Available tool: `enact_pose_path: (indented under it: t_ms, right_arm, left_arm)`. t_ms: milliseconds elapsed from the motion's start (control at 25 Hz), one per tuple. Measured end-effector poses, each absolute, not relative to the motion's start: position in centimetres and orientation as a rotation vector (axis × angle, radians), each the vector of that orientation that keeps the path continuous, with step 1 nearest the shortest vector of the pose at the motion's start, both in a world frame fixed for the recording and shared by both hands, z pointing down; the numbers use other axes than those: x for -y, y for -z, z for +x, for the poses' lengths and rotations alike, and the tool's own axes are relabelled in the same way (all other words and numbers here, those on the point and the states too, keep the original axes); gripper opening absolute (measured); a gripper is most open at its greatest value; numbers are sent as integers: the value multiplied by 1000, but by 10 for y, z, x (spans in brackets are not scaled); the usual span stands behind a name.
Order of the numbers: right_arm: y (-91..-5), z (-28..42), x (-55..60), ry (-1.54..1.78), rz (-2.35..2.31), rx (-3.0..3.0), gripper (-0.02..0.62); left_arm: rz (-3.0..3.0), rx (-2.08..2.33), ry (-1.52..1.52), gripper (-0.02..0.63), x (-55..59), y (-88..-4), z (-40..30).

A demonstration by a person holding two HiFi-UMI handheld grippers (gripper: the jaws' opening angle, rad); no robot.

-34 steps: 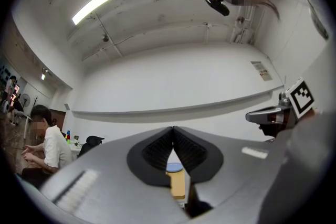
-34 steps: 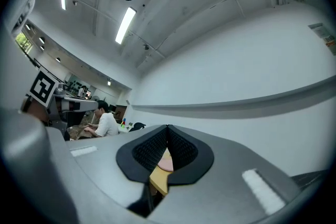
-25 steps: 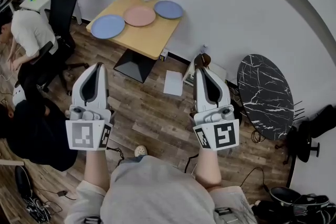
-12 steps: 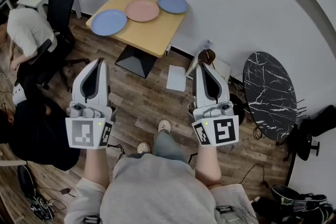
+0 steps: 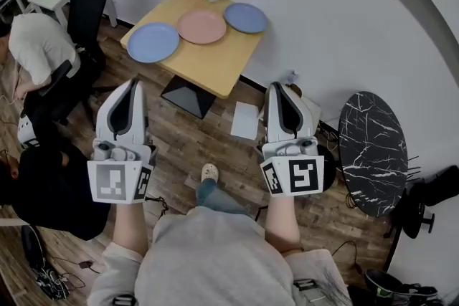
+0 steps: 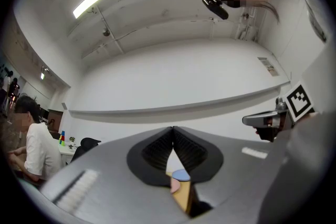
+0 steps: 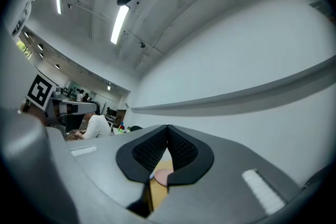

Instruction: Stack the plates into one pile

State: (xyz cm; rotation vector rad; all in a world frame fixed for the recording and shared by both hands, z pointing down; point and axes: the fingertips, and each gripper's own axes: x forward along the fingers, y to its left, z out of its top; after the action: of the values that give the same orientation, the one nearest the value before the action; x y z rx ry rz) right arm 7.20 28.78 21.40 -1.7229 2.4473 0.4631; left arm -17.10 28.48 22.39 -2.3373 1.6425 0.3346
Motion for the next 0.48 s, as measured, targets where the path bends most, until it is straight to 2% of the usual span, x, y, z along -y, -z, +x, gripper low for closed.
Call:
enact_pose_path:
  t_ms: [480]
  right_arm:
    - [-197,72,-168,-486,-1623,-2509,3]
  left_arm:
    - [-2244,-1714,-350,58,-184,-203,-168]
